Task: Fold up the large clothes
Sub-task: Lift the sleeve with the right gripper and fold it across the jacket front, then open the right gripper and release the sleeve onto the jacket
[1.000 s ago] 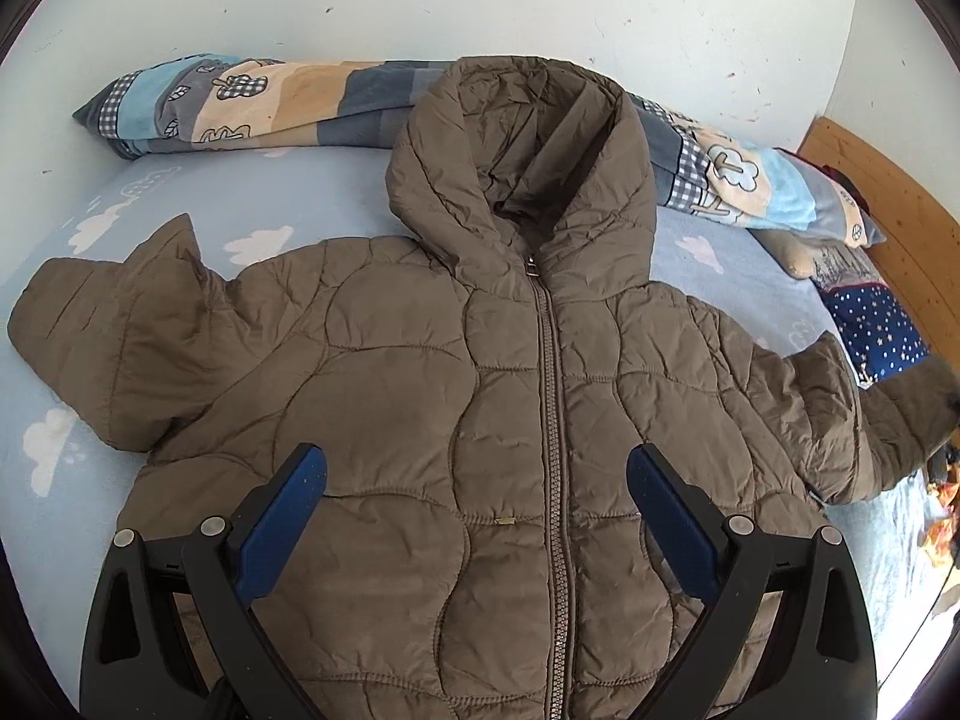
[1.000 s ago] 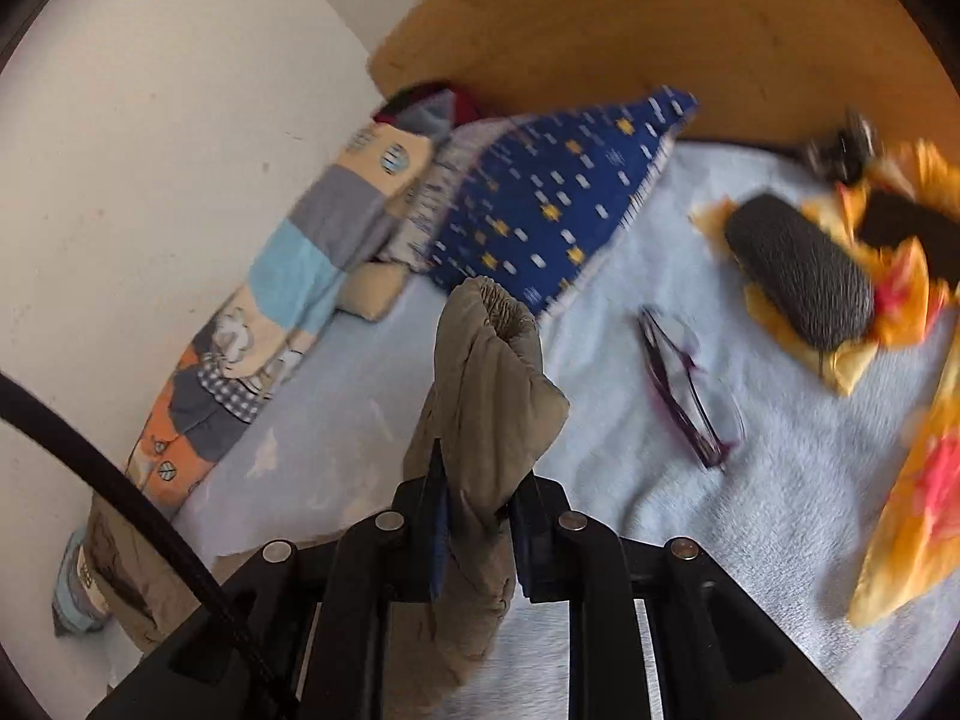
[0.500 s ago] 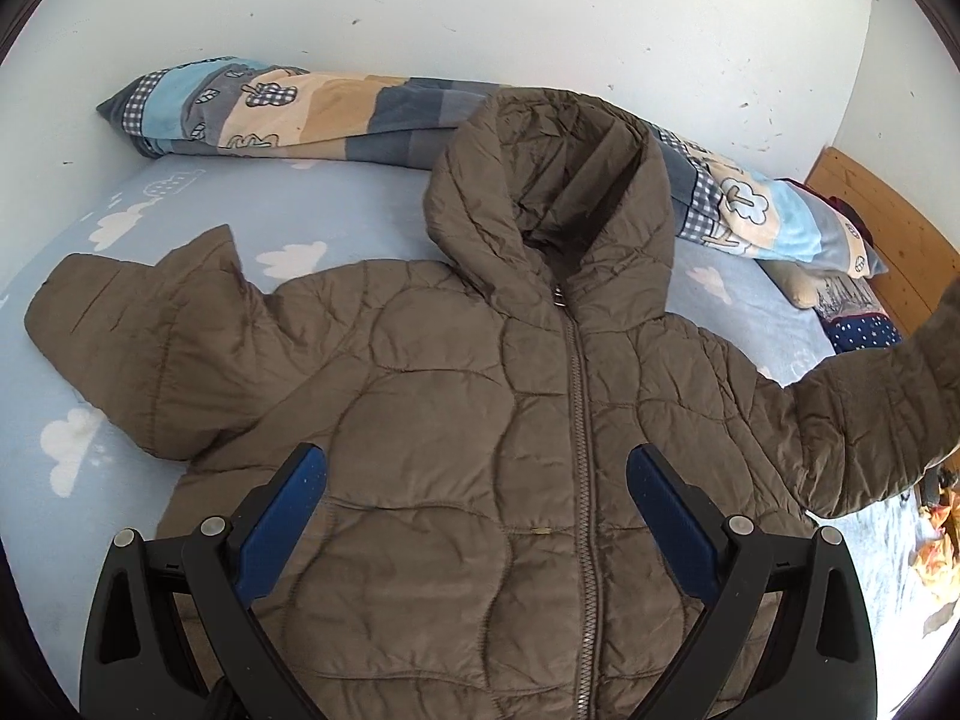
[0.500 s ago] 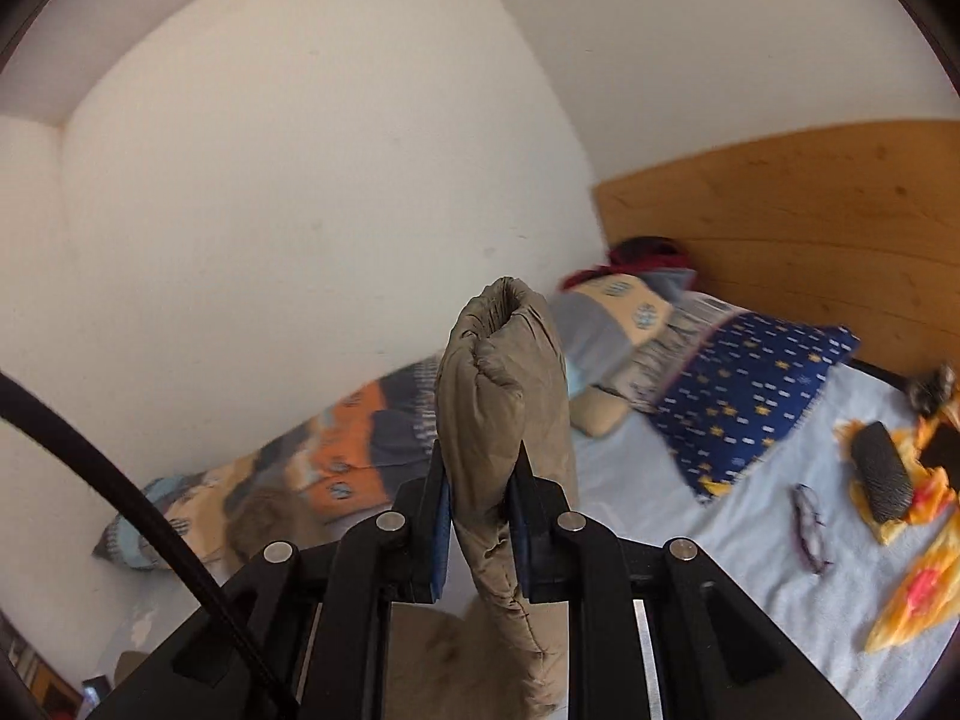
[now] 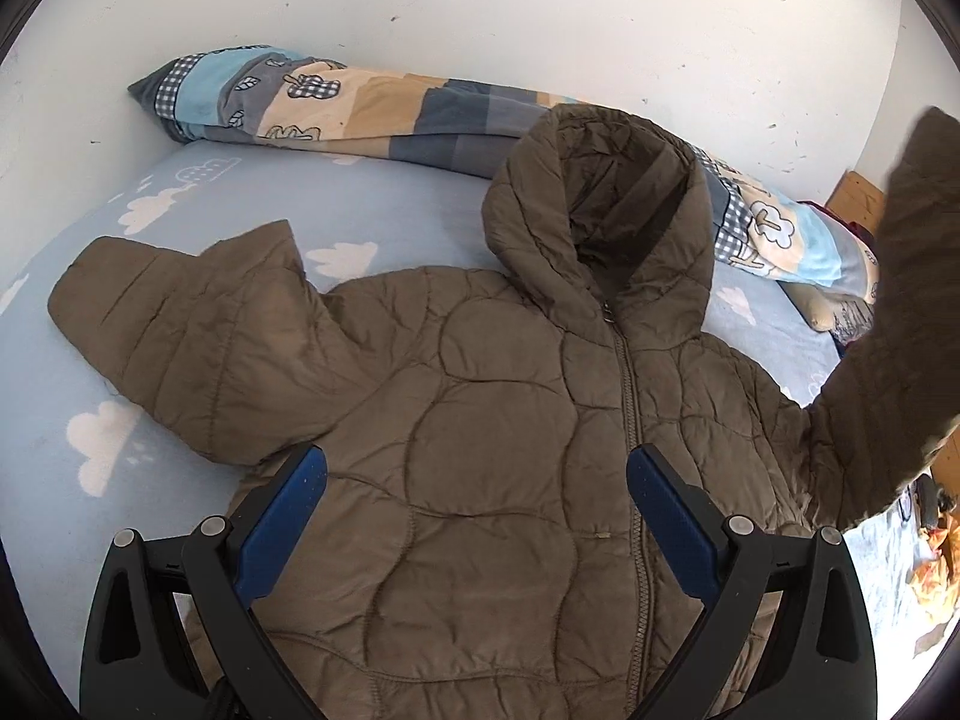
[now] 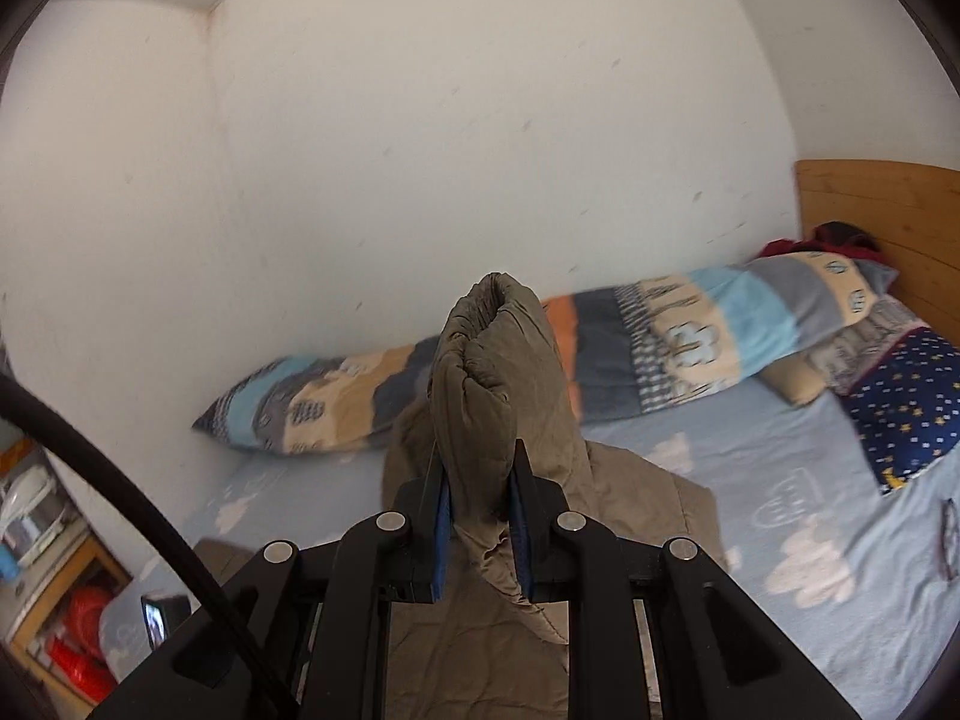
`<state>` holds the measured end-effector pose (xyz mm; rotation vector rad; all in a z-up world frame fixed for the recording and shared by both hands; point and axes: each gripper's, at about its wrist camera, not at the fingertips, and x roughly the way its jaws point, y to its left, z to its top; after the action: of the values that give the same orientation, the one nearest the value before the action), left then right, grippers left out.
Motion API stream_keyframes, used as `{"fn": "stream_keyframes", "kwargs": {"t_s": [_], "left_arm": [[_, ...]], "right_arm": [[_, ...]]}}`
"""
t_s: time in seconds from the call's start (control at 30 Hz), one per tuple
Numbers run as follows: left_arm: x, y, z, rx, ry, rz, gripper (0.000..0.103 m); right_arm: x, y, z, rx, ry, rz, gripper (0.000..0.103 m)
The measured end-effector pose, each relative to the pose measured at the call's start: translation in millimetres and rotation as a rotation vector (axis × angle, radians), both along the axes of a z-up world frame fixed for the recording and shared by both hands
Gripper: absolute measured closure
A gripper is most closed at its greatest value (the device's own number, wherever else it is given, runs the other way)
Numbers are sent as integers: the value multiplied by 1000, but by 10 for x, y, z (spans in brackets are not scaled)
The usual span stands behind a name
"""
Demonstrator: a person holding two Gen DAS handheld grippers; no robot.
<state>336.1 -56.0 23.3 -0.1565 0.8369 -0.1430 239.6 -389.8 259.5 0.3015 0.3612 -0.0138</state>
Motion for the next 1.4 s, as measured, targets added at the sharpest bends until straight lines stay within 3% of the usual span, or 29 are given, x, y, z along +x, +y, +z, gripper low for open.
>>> {"fn": "stream_keyframes", "kwargs": {"t_s": [0.37, 0.57, 0.77, 0.83, 1.07, 1.4], "left_arm": [[43, 234, -25, 0, 25, 74, 3], [53, 326, -18, -3, 29, 106, 3], [78, 397, -24, -5, 36, 124, 3], [85, 420, -24, -3, 35, 130, 3], [126, 488, -20, -30, 46, 164, 3], [108, 409, 2, -55, 45, 161, 3]], "right_arm": [[841, 885, -1115, -24, 227, 201, 85], [1099, 1278, -1749, -20, 347, 276, 85], [1128, 1424, -2122, 12, 397, 325, 85], [1114, 1464, -2156, 43, 404, 332, 83], [1117, 1491, -2157, 148, 434, 403, 44], [761, 860, -1640, 241, 318, 301, 42]]}}
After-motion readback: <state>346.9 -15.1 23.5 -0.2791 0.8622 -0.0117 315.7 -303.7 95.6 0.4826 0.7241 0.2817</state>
